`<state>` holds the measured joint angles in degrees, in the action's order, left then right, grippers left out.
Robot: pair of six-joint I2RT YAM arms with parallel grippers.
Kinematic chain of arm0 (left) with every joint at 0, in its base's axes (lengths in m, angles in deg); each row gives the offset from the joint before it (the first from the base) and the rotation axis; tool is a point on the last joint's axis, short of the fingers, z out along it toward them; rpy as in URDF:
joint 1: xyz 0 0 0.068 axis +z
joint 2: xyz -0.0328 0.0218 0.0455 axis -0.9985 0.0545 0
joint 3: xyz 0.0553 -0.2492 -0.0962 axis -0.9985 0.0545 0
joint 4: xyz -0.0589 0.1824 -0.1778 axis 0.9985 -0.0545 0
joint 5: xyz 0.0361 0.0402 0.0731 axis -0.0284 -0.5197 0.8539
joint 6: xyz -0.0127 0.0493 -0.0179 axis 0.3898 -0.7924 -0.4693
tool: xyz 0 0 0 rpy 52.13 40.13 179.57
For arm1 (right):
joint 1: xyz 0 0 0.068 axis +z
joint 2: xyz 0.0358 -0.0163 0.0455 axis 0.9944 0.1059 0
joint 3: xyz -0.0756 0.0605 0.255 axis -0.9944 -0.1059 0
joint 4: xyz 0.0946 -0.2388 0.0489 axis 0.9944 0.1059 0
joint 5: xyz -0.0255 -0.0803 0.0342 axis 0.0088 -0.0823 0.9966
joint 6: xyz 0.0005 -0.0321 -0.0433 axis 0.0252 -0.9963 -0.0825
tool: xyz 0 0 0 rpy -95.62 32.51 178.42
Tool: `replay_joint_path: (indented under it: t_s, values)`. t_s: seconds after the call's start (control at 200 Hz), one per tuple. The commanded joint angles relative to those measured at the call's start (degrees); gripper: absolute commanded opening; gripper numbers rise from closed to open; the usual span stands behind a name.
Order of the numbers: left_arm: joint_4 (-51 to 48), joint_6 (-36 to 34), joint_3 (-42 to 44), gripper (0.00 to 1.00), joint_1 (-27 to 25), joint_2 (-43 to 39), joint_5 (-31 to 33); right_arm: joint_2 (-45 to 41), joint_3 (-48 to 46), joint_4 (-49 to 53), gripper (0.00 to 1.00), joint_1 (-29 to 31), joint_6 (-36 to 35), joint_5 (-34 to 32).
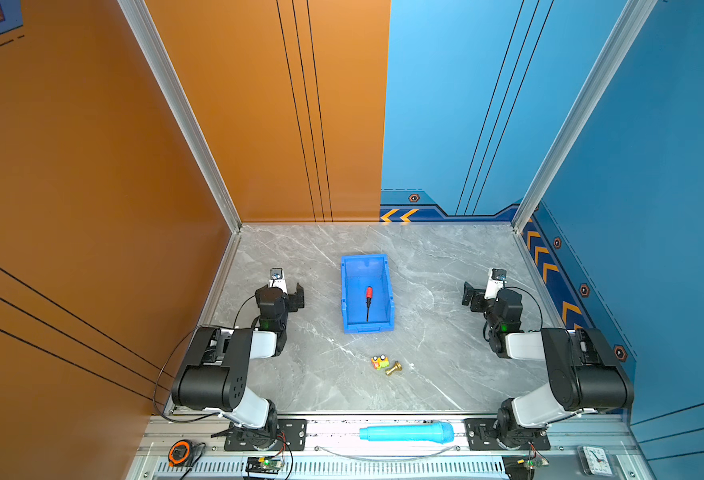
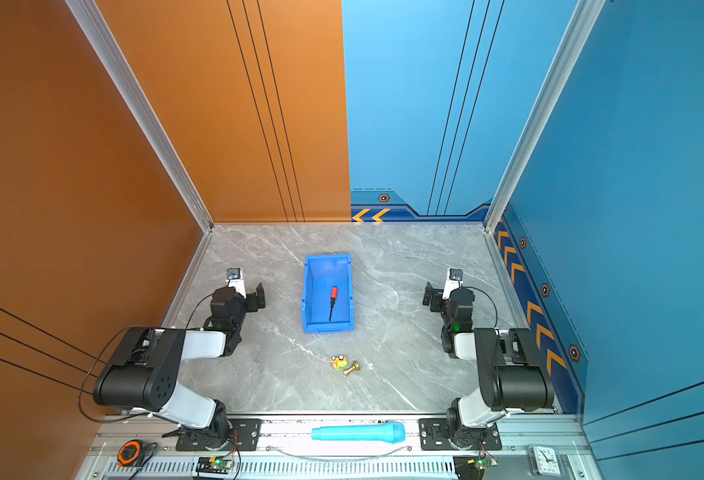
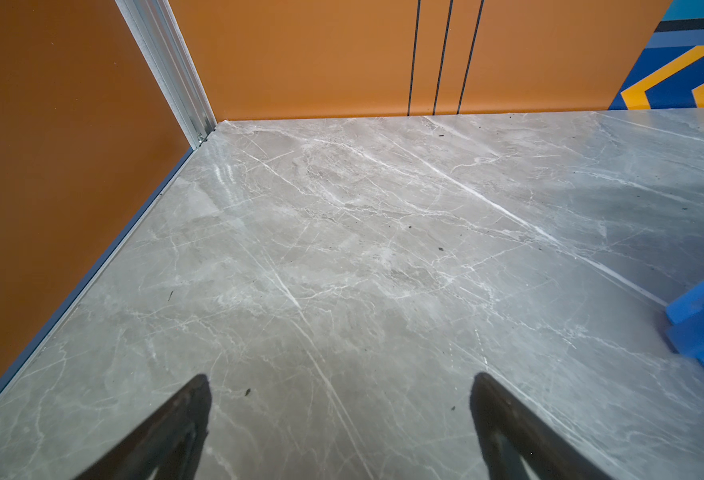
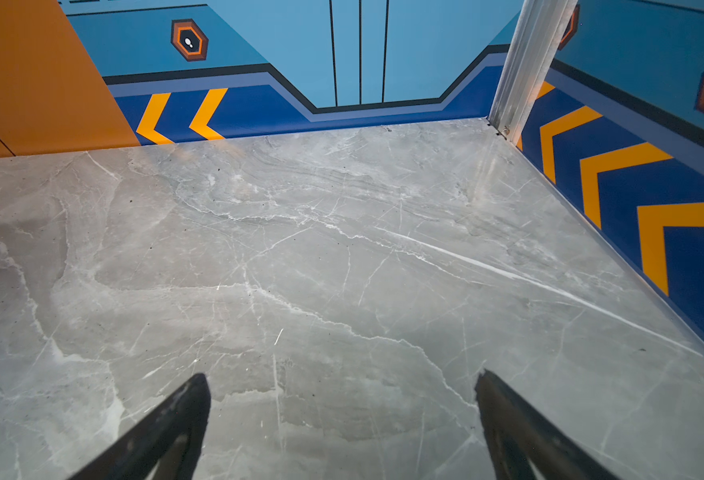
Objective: Put the screwdriver in the bin
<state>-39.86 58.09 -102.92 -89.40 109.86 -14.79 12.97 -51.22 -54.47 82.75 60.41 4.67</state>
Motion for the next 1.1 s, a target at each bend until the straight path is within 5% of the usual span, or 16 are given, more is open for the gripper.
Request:
replay_joint_path:
  t_s: [0.0,1.096]
  values:
    - [1.7,-0.6,0.9,0.98,0.2,0.8,-0.7,0.8,-0.3,-0.8,1.00,0.4,0.6,0.5]
    - [1.9,-0.7,0.9,0.98,0.2,0.8,-0.5,0.7,0.2,0.2,1.00,1.3,0.1,-1.7]
